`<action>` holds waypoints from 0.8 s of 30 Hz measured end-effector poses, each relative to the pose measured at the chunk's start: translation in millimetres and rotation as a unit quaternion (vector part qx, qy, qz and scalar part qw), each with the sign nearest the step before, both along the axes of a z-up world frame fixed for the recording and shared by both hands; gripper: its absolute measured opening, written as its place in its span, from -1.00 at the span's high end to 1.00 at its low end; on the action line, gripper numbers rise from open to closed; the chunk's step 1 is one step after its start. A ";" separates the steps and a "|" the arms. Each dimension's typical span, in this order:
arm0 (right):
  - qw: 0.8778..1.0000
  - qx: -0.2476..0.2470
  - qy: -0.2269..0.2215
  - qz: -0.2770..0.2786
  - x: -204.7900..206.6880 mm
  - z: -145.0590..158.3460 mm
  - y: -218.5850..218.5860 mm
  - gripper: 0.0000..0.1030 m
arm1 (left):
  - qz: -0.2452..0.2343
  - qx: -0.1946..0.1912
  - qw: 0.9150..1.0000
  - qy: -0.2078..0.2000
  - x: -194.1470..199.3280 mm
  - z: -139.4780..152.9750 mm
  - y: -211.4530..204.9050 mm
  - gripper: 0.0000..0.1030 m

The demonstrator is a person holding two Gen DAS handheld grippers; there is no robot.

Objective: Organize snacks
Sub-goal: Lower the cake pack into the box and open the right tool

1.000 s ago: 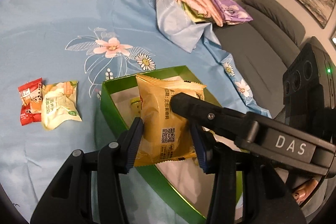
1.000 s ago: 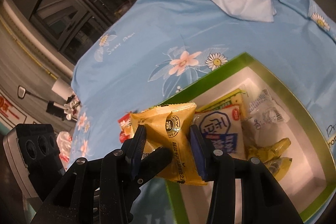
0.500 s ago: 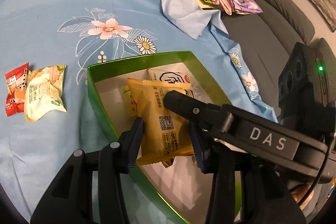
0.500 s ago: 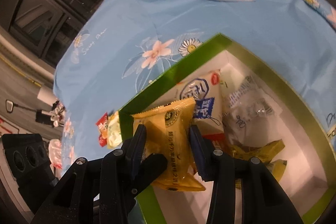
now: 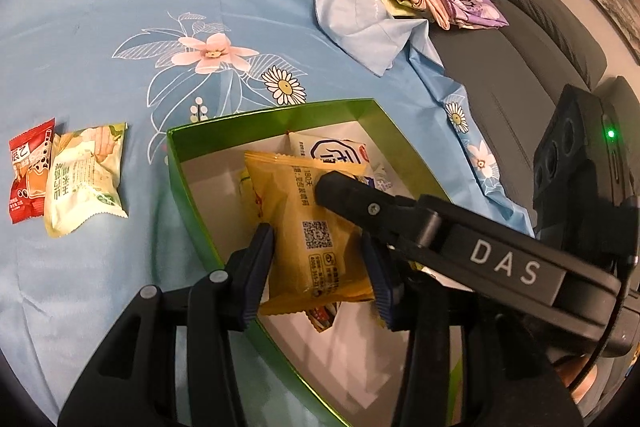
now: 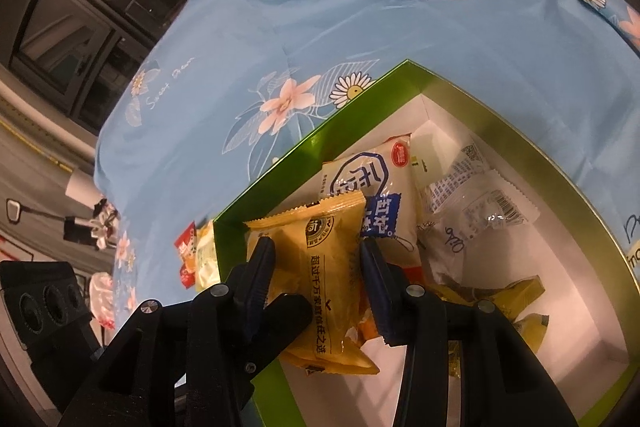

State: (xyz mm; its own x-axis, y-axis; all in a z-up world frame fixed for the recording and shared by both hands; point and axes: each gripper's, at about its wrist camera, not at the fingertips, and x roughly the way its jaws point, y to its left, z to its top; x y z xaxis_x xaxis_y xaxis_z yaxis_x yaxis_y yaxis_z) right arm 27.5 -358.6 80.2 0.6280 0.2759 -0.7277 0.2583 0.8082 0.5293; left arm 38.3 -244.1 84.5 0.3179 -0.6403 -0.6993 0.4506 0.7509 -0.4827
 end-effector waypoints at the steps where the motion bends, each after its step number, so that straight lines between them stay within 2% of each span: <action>1: 1.000 0.001 0.000 -0.001 0.4 -0.3 -0.3 0.12 | 0.001 -0.001 1.000 0.001 0.7 -0.5 -0.1 0.11; 7: 1.000 0.000 -0.004 -0.007 1.6 -0.8 -1.6 0.12 | 0.002 -0.007 1.000 0.004 3.2 -2.0 -0.6 0.11; 11: 1.000 -0.019 -0.016 -0.004 -2.4 8.0 3.4 0.12 | -0.005 -0.007 1.000 0.006 1.4 4.0 3.8 0.06; 13: 0.999 -0.029 -0.026 -0.003 -4.6 13.6 6.4 0.11 | 0.000 0.000 1.000 -0.008 -2.2 11.1 12.4 -0.12; 17: 0.997 -0.042 -0.065 0.006 -11.2 28.0 15.1 -0.20 | 0.031 0.002 0.999 -0.037 -8.1 26.7 42.0 -0.49; 24: 0.993 -0.044 -0.105 0.044 -13.8 47.3 42.8 -0.28 | 0.105 0.028 0.993 -0.049 -0.7 40.5 108.1 -0.67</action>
